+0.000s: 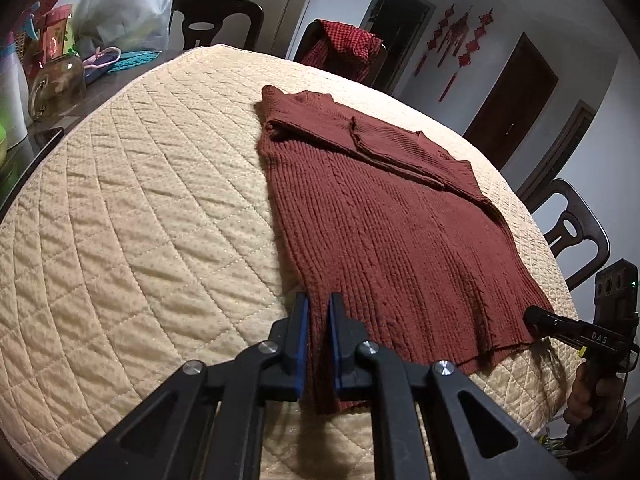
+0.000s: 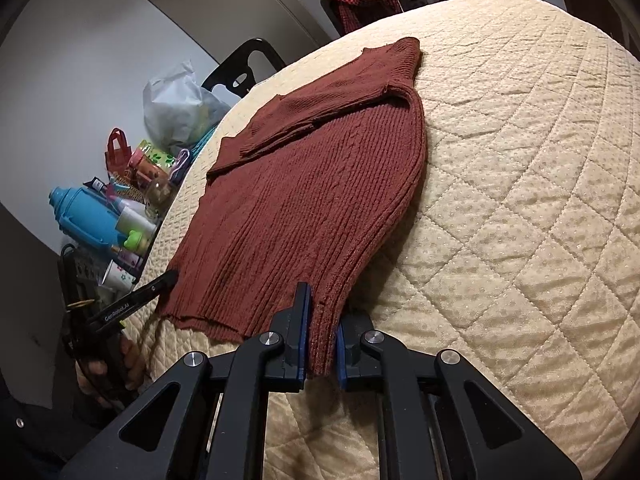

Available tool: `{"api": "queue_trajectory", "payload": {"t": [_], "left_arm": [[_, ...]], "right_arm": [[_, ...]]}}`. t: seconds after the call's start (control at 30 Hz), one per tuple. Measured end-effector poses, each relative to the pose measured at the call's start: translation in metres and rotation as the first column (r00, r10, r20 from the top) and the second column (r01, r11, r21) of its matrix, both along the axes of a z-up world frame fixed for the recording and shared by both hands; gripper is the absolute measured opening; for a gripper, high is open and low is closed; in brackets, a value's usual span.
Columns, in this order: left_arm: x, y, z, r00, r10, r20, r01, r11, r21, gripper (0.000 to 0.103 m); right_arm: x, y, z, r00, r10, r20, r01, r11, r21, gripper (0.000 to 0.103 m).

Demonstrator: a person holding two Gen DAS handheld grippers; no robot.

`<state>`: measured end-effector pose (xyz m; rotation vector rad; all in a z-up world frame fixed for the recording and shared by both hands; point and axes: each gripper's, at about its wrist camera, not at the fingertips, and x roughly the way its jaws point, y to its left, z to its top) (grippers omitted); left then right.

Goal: Fold small clothes
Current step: 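Grasp the sweater hem with both tools and lift it toward the collar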

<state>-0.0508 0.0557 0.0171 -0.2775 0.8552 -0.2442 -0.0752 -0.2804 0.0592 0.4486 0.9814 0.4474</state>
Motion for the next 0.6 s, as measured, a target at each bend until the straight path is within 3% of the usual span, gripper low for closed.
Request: {"api": "queue_trajectory", "payload": {"t": [0.17,0.37,0.6], "left_arm": [[-0.003,0.004,0.006,0.998,-0.068,0.007,0.069,0.991,-0.114,0.009],[-0.015,0.022,0.04,0.986,-0.079,0.147,0.112,0.966,-0.234,0.008],[-0.026,0.038,0.074,0.97,-0.053,0.236,0.13,0.937,-0.324,0.008]], "right_arm": [[-0.005,0.001,0.007,0.999,0.018,0.031,-0.019,1.0,0.021,0.005],[-0.017,-0.007,0.038,0.989,0.062,0.137,-0.073,0.994,0.079,0.005],[-0.032,-0.023,0.076,0.966,0.068,0.248,-0.102,0.987,0.128,0.005]]}}
